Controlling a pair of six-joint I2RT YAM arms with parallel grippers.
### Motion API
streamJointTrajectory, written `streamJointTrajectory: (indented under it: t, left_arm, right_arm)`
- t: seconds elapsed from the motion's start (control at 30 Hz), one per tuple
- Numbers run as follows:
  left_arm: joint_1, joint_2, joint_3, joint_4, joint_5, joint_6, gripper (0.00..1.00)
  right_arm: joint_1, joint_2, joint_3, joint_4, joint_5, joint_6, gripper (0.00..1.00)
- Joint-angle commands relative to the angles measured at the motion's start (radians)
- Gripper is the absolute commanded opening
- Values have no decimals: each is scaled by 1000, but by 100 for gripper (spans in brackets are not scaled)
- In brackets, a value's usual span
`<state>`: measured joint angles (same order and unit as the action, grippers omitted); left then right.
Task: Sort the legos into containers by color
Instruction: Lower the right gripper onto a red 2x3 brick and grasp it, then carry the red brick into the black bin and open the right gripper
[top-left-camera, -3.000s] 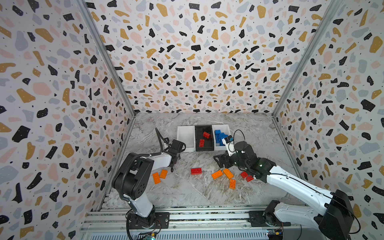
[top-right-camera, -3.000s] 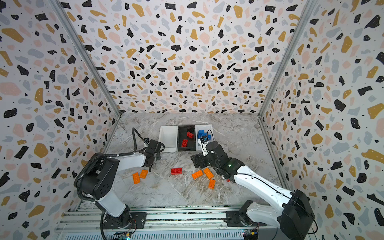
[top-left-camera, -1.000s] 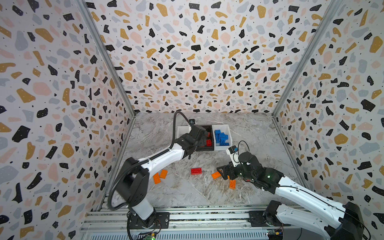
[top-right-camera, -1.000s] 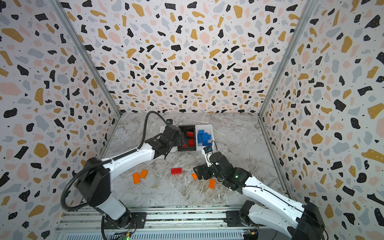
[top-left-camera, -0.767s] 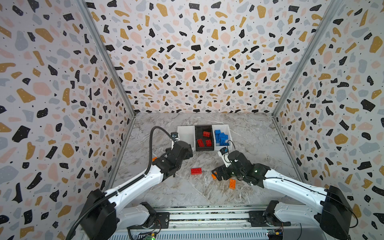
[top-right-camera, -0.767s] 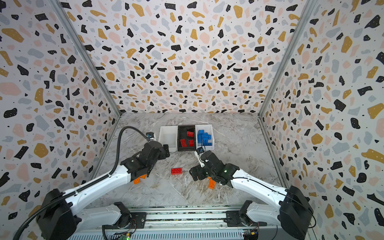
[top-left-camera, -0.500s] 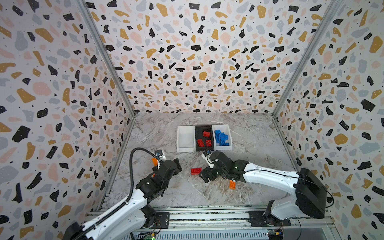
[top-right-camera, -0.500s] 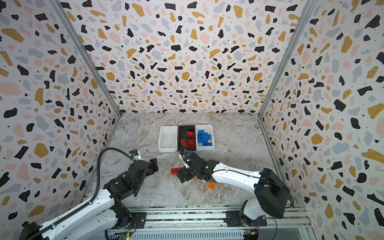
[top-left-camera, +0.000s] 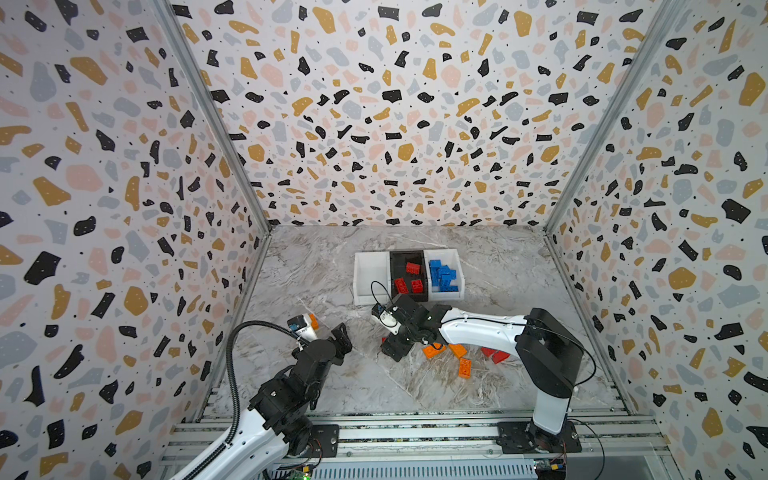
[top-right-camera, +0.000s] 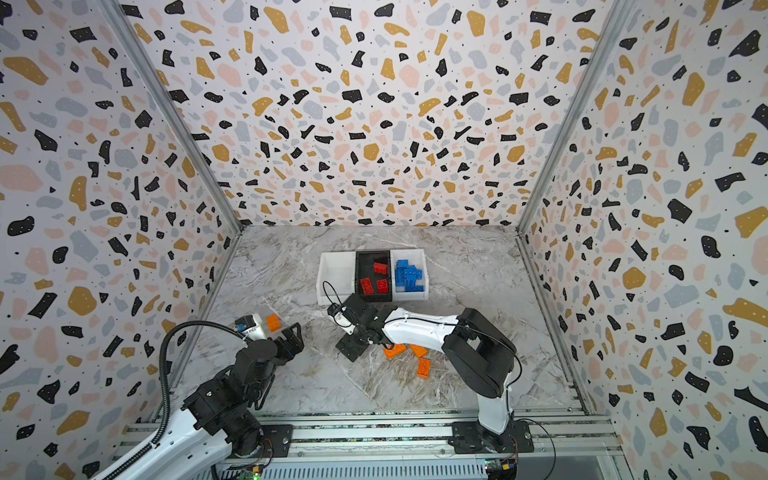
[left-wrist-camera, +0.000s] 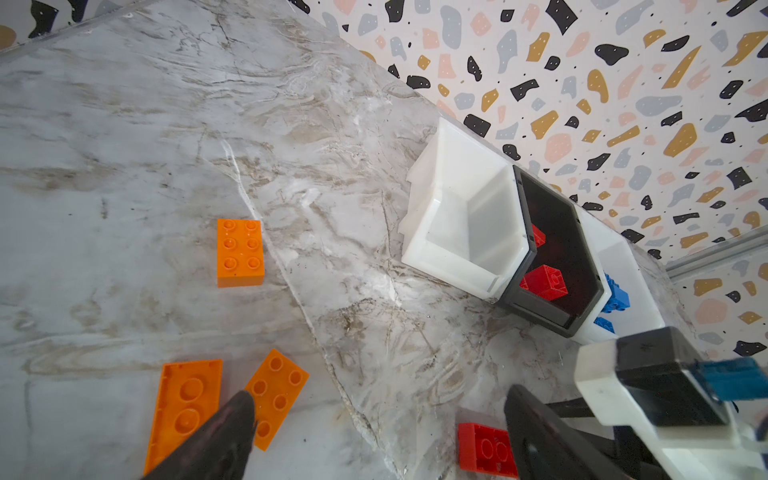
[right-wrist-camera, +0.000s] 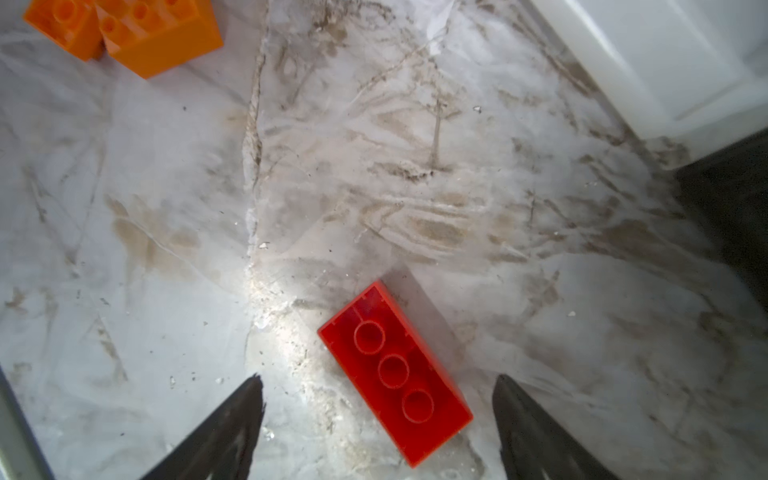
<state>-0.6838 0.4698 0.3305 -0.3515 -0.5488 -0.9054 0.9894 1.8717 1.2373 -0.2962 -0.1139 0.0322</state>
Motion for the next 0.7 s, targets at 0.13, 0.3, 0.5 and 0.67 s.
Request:
streamJointTrajectory:
  t: [0.13, 0.3, 0.5, 0.67]
  left_arm:
    - [0, -28, -2, -35, -43, 1, 95]
    - [0, -30, -2, -27, -43, 2, 96]
    - [0, -27, 4, -18, -42, 5, 98]
    - [0, -15, 15, -4, -25, 14, 100]
  right_arm:
    - [-2, 58, 60, -46, -77, -77, 80]
    - [-2, 60, 45, -39, -58, -70, 67]
    - [3, 48, 29, -43, -10, -52, 42]
    - [2, 34, 19, -38, 28, -34, 29]
